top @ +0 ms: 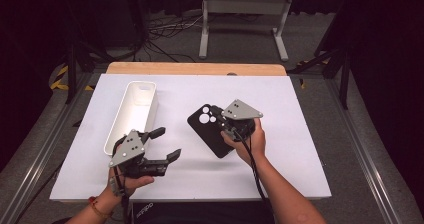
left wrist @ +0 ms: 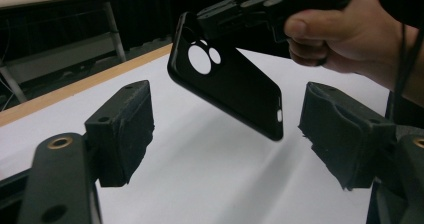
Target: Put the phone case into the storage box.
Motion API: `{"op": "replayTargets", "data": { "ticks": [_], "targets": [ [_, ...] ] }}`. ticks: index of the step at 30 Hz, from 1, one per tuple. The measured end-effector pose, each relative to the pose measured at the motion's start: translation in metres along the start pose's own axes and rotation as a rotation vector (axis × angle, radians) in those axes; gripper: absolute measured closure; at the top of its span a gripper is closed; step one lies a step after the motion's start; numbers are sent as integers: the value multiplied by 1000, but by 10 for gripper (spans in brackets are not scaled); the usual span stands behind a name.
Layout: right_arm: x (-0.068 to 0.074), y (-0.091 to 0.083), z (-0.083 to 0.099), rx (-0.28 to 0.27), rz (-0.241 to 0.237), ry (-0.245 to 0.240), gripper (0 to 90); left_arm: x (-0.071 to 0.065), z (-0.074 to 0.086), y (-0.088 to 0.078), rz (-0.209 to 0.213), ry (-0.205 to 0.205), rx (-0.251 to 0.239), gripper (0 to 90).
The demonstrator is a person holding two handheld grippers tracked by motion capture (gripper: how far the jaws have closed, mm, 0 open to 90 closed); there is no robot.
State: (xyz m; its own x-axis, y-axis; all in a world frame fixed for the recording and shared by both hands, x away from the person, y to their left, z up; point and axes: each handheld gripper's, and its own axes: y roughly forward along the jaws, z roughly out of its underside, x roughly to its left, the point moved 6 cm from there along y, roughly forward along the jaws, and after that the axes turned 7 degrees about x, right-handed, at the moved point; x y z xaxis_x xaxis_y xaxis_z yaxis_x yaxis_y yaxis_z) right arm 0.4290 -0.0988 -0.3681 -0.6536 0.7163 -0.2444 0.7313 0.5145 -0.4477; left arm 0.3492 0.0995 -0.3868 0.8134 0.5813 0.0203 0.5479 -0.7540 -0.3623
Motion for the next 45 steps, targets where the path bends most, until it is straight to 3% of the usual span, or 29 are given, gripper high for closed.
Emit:
{"op": "replayTargets", "data": {
  "ticks": [6, 11, 16, 20, 22, 33, 37, 42, 45],
  "targets": [
    [8, -12, 1, -46, 18, -1, 877, -1, -5, 25, 11, -54, 26, 300],
    [13, -19, 3, -71, 36, -13, 876, 0, -8, 36, 26, -94, 30, 368],
    [19, -24, 4, -97, 43, -17, 877, -1, -8, 47, 57, -139, 35, 494],
    [24, -29, 4, -126, 54, -30, 876, 4, -6, 48, 66, -171, 14, 685],
    [25, -31, 5, -134, 57, -31, 876, 4, -6, 47, 81, -192, 11, 710],
    [35, -41, 14, -165, 66, -18, 869, 5, -9, 38, 72, -188, -41, 814],
    [37, -45, 15, -165, 60, -21, 864, 5, -11, 38, 63, -160, -52, 815],
    [38, -49, 19, -167, 30, 12, 850, 1, -16, 32, 65, -108, -49, 818],
    [41, -51, 19, -164, 25, -4, 828, -1, -18, 29, 64, -95, -56, 819]
  ]
}}
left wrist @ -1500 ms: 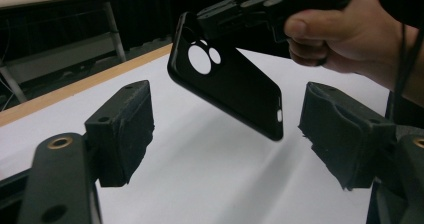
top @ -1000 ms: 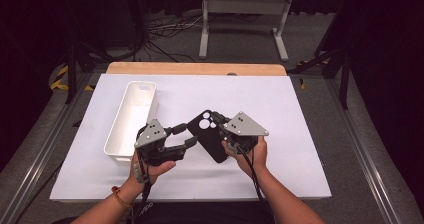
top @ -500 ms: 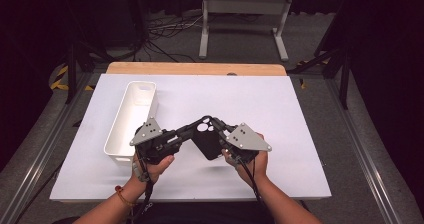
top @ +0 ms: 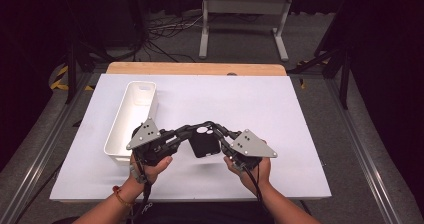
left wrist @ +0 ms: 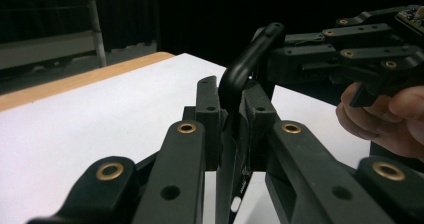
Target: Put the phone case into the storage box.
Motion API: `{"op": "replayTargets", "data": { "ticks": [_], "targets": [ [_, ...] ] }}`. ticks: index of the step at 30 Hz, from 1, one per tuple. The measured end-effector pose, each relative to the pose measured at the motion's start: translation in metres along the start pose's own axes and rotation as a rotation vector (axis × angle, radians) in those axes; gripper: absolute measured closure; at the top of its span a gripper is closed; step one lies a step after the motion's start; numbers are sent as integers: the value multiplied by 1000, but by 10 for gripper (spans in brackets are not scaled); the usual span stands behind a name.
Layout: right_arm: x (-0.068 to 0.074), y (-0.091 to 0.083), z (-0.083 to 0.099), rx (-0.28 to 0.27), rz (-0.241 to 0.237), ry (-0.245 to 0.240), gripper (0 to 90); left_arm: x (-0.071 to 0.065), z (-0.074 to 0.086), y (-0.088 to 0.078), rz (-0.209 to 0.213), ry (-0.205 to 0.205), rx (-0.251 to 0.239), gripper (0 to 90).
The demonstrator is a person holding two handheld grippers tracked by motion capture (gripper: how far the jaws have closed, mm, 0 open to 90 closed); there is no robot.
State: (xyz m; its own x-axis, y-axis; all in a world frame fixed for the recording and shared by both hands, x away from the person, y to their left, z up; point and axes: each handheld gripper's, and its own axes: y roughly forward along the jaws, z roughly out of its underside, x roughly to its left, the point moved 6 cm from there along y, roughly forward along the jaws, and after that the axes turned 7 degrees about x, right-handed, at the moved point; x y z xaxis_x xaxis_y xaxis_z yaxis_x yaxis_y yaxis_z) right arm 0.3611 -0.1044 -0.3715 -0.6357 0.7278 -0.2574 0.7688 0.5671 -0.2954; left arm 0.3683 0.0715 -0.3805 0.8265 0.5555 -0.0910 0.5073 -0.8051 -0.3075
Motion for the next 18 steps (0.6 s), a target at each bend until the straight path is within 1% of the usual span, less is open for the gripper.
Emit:
{"op": "replayTargets", "data": {
  "ticks": [1, 2, 3, 4, 5, 6, 7, 8, 9, 11, 12, 13, 14, 17, 18],
  "targets": [
    [1, -1, 0, -1, -6, -10, 817, 0, -1, -2, -2, 9, 4, 819],
    [1, -2, 0, -3, -9, -11, 796, 0, -2, -3, -8, 14, -10, 819],
    [1, -3, 0, 2, -11, -14, 746, 0, -3, -5, -14, 16, -14, 819],
    [1, -3, 0, 3, -10, -14, 737, 1, -5, -8, -20, 23, -15, 819],
    [1, -5, 2, 2, -21, 1, 736, 1, -5, -10, -17, 23, -16, 820],
    [1, -7, 3, 3, -20, -3, 716, 2, -6, -11, -26, 27, -26, 819],
    [0, -8, 4, 6, -20, -4, 688, 2, -6, -13, -28, 31, -20, 819],
    [0, -10, 6, 3, -21, 0, 667, 2, -7, -13, -32, 30, -25, 819],
    [0, -12, 9, 5, -26, 6, 646, 4, -7, -14, -39, 40, -22, 819],
    [-2, -16, 16, -5, -14, 11, 590, 4, -7, -15, -36, 36, -25, 819],
    [-2, -16, 16, -5, -14, 11, 590, 5, -7, -15, -39, 37, -23, 819],
    [-3, -18, 20, -6, -24, 12, 536, 6, -7, -16, -43, 43, -19, 819],
    [-3, -19, 24, -1, -36, 9, 500, 6, -7, -17, -48, 47, -23, 819],
    [-1, -21, 33, 25, -54, -8, 431, 8, -6, -18, -56, 57, -20, 819],
    [-1, -22, 36, 35, -59, -19, 410, 9, -5, -18, -53, 52, -22, 819]
  ]
}}
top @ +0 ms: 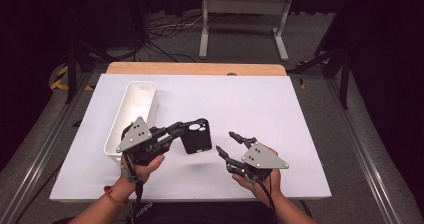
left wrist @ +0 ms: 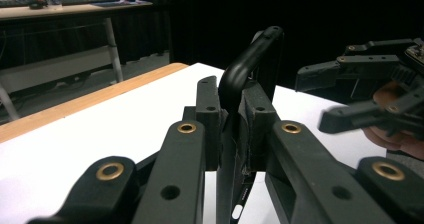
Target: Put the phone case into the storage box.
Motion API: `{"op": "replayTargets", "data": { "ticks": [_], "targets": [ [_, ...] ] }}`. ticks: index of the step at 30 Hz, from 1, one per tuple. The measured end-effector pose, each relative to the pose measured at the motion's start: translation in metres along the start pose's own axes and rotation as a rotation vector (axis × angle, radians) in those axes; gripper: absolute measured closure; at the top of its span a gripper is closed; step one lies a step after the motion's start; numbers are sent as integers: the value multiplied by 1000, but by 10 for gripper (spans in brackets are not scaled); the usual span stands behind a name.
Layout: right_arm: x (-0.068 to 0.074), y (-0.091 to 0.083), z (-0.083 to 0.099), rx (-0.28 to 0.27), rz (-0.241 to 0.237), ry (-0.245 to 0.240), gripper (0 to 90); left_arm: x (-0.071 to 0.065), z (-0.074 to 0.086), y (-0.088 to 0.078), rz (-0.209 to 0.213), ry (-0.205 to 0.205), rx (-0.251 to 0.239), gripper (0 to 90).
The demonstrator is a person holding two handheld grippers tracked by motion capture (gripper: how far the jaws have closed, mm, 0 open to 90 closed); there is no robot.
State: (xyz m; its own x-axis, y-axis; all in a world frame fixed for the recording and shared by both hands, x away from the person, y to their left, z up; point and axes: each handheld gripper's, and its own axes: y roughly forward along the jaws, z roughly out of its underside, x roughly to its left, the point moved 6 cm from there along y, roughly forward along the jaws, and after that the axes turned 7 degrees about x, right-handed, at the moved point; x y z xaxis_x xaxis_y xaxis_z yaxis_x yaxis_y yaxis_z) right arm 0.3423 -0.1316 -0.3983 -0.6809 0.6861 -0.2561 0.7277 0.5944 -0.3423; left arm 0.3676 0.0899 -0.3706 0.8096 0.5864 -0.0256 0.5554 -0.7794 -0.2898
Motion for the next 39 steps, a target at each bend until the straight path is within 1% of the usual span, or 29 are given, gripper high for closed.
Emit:
{"op": "replayTargets", "data": {
  "ticks": [1, 2, 4, 5, 6, 7, 8, 10, 11, 12, 13, 15, 17, 19, 21, 22, 23, 24, 26, 27, 29, 30, 32, 34, 36, 39],
  "targets": [
    [0, -1, 3, 0, -1, -4, 385, 0, 0, 0, 0, 0, 0, 819],
    [0, -3, 6, -13, -6, -14, 383, 2, 0, -1, -5, 3, 2, 819],
    [0, -5, 9, -11, -5, -21, 382, 2, 0, -2, -4, 4, 6, 819],
    [0, -6, 13, -3, 7, -34, 367, 3, 0, -3, -7, 3, -3, 819],
    [0, -6, 17, 8, 2, -42, 356, 3, -1, -4, -8, 11, 6, 819],
    [0, -6, 21, 17, 3, -45, 349, 3, -1, -4, -11, 7, -7, 819],
    [0, -6, 25, 26, 5, -45, 340, 3, -1, -5, -11, 12, -1, 819],
    [0, -6, 28, 29, 6, -45, 330, 3, -1, -6, -10, 15, 4, 819],
    [-2, -7, 32, 35, 22, -58, 296, 3, -1, -7, -10, 19, 0, 819],
    [-2, -7, 32, 35, 22, -58, 296, 3, -1, -8, -9, 18, -2, 819],
    [-4, -7, 32, 35, 27, -69, 288, 2, -2, -8, -10, 17, -9, 819],
    [-5, -6, 34, 44, 22, -66, 294, 3, -2, -8, -11, 22, -13, 820],
    [-6, -6, 35, 47, 25, -69, 294, 3, -1, -7, -21, 31, -5, 820],
    [-9, -7, 37, 54, 24, -65, 289, 3, -1, -7, -19, 37, 5, 820],
    [-12, -7, 40, 55, 31, -52, 273, 3, -2, -7, -16, 36, 3, 820],
    [-13, -6, 41, 60, 35, -54, 258, 3, -3, -7, -18, 36, -11, 820],
    [-15, -5, 42, 64, 40, -54, 249, 3, -3, -8, -15, 36, -5, 820],
    [-16, -5, 43, 65, 39, -52, 243, 3, -4, -8, -17, 38, -14, 820],
    [-18, -3, 46, 68, 40, -46, 235, 4, -4, -9, -18, 38, -17, 820],
    [-19, -3, 47, 73, 38, -43, 234, 5, -5, -11, -17, 42, -11, 820],
    [-19, -2, 47, 72, 39, -35, 233, 5, -6, -11, -19, 40, -20, 820],
    [-20, -1, 48, 74, 42, -33, 232, 6, -7, -12, -13, 35, -26, 820],
    [-21, -1, 49, 83, 46, -38, 231, 6, -7, -15, -10, 41, -17, 820],
    [-22, -1, 49, 76, 52, -35, 231, 6, -9, -16, -17, 40, -40, 820],
    [-25, -1, 51, 77, 58, -24, 231, 7, -11, -19, -16, 40, -44, 820],
    [-26, 0, 52, 83, 62, -28, 231, 8, -12, -21, -17, 41, -45, 820]
  ]
}}
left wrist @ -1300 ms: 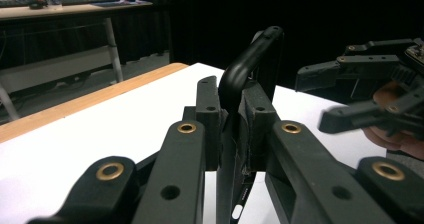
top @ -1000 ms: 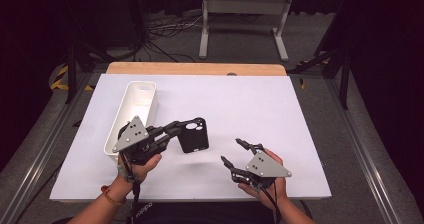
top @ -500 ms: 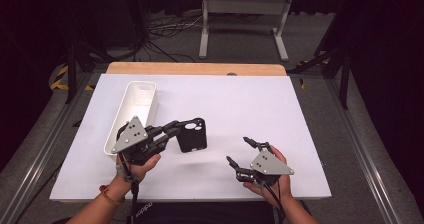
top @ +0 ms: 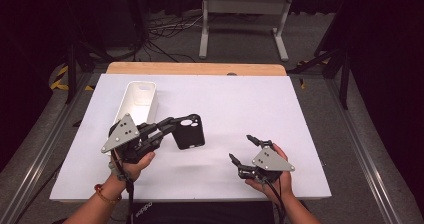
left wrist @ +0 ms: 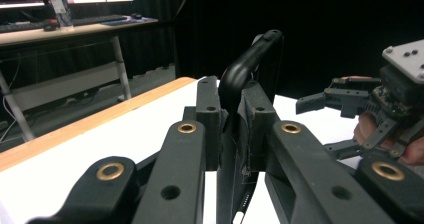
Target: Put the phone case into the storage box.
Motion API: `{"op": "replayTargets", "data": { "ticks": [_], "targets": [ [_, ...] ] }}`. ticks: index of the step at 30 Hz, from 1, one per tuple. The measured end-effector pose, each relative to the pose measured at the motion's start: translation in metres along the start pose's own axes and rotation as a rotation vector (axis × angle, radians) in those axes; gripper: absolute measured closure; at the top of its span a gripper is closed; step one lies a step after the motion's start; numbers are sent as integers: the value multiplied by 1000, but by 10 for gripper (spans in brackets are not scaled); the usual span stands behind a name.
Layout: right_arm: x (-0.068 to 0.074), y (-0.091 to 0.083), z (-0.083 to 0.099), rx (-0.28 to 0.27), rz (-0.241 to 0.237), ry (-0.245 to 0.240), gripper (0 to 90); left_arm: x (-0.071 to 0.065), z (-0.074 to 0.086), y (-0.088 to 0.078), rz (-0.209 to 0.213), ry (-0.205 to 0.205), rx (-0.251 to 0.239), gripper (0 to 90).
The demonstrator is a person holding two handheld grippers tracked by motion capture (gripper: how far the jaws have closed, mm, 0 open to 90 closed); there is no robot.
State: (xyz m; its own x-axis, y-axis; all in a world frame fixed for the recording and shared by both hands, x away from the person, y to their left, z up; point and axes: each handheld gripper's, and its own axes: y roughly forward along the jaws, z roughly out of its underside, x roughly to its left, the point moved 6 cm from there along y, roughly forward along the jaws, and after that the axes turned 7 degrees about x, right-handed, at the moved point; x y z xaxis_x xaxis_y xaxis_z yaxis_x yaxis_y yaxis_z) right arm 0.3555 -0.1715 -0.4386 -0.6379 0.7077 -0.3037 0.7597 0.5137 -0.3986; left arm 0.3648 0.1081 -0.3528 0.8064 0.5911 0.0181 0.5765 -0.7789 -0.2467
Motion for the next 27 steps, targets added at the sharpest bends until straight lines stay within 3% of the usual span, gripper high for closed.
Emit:
{"op": "replayTargets", "data": {
  "ticks": [16, 27],
  "targets": [
    [-3, -2, -1, -12, 10, 1, 227, 8, -17, -21, -21, 3, -69, 821],
    [-4, -1, 0, -3, 12, 3, 227, 23, -21, -35, -62, 0, -77, 821]
  ]
}}
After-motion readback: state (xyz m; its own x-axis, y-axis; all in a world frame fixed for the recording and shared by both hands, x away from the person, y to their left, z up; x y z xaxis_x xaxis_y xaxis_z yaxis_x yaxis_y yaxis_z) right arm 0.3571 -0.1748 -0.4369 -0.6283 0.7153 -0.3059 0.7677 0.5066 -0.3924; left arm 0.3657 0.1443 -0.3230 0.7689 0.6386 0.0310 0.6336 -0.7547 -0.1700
